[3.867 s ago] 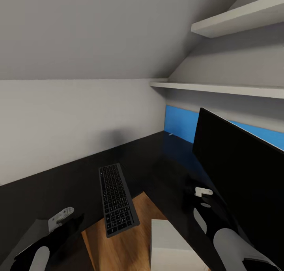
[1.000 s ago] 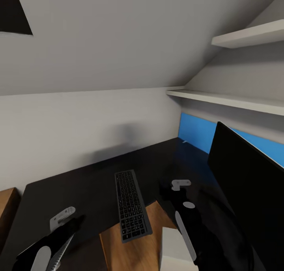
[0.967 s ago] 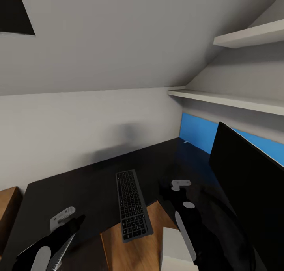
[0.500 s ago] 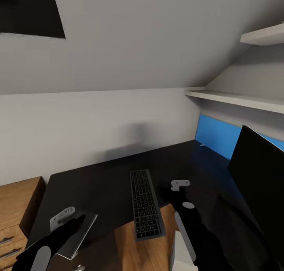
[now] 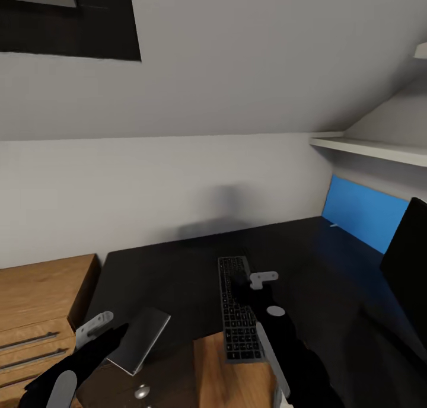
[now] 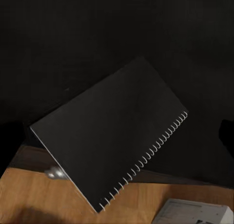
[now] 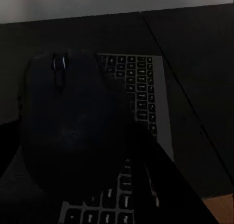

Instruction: In the bedroom, organize the workspace by keeping the computer under the desk, ensuring the monitor is on the desk, placing the keyboard on the desk next to the monitor, placing the mouse on the desk next to the keyboard, moving the folder from the swivel chair onto the desk next to the mouse, stacking the notebook on top of the folder with the pen on top of the notebook, and positioning the swivel chair next to the desk.

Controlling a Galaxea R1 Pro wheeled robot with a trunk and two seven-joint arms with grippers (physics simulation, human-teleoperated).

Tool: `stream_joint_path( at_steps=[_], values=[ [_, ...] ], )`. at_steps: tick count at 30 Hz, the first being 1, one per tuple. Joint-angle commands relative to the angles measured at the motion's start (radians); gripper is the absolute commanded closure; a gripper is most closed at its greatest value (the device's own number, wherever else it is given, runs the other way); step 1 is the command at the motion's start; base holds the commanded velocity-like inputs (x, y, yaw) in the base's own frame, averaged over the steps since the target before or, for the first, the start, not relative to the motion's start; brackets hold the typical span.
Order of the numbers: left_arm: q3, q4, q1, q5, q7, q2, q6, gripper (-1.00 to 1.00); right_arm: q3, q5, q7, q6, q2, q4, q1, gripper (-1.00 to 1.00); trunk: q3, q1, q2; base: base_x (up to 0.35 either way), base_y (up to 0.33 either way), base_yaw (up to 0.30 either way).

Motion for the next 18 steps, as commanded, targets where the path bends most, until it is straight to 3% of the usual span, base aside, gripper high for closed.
stream_joint_path(
  at_steps=[1,7,18],
  values=[
    [0.001,-0.001,-0.001,0.01,0.008,-0.001,0.005,-1.0,0.012,-0.006,-0.01,0.005,0.0,0.002,-0.001,1.0,-0.001,0.0,-0.001,0.0,0.0,0.276],
    [0.002,-0.001,-0.001,0.01,0.008,-0.001,0.005,-1.0,0.051,-0.006,-0.05,0.005,0.0,0.027,-0.001,1.0,-0.002,0.0,-0.001,0.0,0.0,0.276],
    [0.001,-0.001,-0.001,0.01,0.008,-0.001,0.005,-1.0,0.073,-0.007,-0.074,0.004,0.001,0.036,-0.001,1.0,-0.006,0.0,-0.001,0.0,0.0,0.276]
  ],
)
